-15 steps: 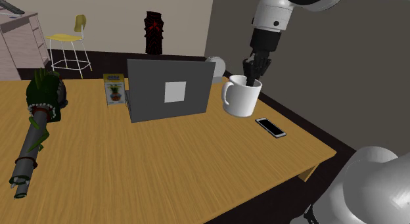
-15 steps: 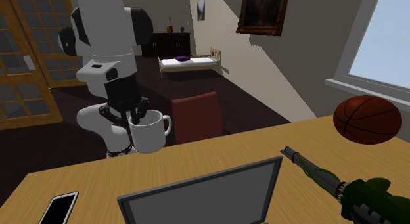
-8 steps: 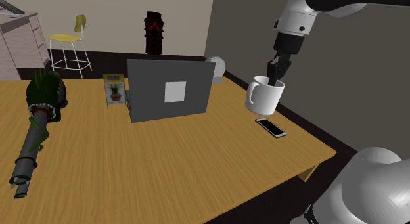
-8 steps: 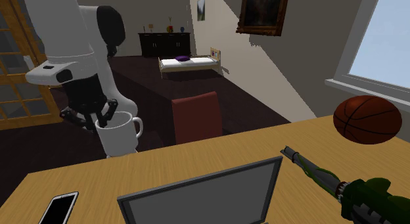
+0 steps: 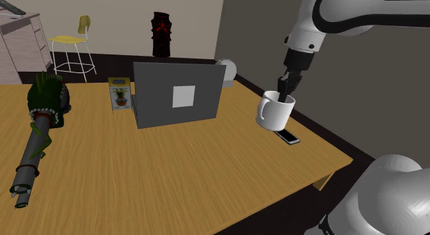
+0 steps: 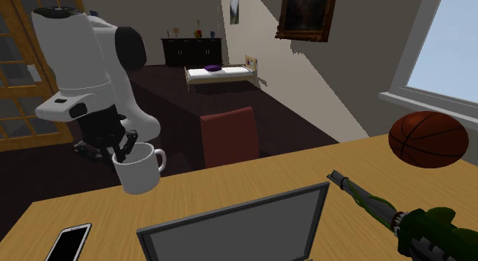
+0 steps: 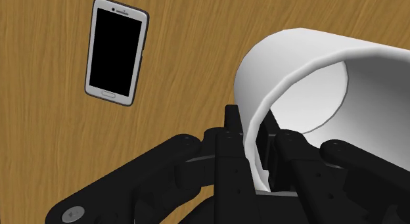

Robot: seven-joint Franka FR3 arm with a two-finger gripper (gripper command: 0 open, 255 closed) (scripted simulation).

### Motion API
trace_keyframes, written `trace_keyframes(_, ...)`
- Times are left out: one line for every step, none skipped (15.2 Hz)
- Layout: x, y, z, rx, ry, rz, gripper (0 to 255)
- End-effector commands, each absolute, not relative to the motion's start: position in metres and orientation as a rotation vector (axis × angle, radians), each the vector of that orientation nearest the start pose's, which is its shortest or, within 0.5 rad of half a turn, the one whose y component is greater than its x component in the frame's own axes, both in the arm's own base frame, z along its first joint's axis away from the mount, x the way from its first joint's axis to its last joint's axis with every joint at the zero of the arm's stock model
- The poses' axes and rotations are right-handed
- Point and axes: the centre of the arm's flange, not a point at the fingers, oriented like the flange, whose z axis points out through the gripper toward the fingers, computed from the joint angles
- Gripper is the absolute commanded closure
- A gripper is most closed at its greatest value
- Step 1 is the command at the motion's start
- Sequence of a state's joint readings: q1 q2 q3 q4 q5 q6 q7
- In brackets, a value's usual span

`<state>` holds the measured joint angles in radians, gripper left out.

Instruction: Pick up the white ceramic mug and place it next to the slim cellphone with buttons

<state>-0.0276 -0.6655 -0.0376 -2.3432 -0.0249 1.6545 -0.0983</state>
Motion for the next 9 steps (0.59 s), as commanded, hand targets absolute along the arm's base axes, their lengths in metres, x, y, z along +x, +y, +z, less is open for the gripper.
trace_keyframes(0.345,-0.027,0.555,-3.14,-0.069,0.036,255)
trace_keyframes(0.345,-0.027,0.55,-3.14,-0.069,0.036,255)
trace_keyframes(0.345,-0.027,0.544,-3.14,-0.069,0.036,255)
trace_keyframes(0.345,-0.027,0.539,-3.14,-0.069,0.036,255)
trace_keyframes(0.345,-0.027,0.534,-3.14,-0.069,0.036,255)
trace_keyframes(0.345,-0.027,0.529,-3.14,-0.069,0.036,255)
trace_keyframes(0.345,-0.027,0.523,-3.14,-0.069,0.036,255)
trace_keyframes(0.345,-0.027,0.518,-3.14,-0.069,0.036,255)
trace_keyframes(0.345,-0.027,0.513,-3.14,-0.069,0.036,255)
